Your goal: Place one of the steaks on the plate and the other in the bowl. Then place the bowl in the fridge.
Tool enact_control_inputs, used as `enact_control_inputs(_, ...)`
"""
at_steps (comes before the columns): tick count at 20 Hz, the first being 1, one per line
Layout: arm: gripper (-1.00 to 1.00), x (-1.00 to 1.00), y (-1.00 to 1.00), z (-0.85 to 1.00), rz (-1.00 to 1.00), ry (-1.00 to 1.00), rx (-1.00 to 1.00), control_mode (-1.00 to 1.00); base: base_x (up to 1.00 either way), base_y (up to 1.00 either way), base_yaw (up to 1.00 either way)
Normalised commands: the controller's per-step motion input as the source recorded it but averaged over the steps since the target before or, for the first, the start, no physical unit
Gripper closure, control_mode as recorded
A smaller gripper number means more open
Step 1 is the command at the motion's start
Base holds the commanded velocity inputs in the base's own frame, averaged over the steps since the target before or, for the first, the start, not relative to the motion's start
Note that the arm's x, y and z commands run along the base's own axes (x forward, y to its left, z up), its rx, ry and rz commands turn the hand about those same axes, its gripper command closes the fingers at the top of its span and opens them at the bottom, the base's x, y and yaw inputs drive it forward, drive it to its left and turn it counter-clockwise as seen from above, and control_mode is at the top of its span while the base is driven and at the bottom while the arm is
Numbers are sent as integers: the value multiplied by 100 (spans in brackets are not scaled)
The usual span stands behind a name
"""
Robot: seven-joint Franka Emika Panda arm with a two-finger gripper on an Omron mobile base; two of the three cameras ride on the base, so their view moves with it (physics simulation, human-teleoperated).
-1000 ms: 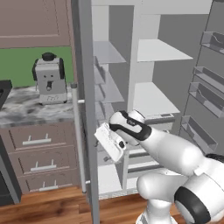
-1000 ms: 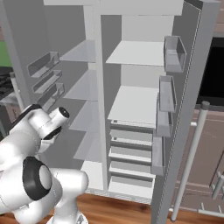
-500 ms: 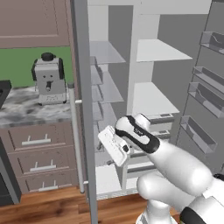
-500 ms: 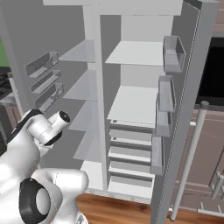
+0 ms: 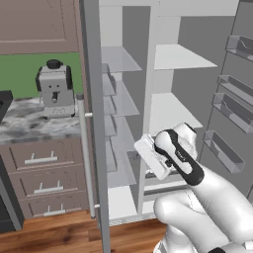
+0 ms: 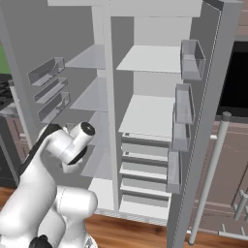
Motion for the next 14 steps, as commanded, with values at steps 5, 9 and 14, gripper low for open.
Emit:
enact_control_inputs(5, -100, 9, -65, 0, 42, -34, -68, -100, 0, 0, 0)
enact_control_inputs(9, -100, -4, -29, 0, 42, -4, -83, -100, 0, 0, 0)
enact_control_inputs(14, -100, -33, 5, 10, 16, 22, -40, -100, 0, 0, 0)
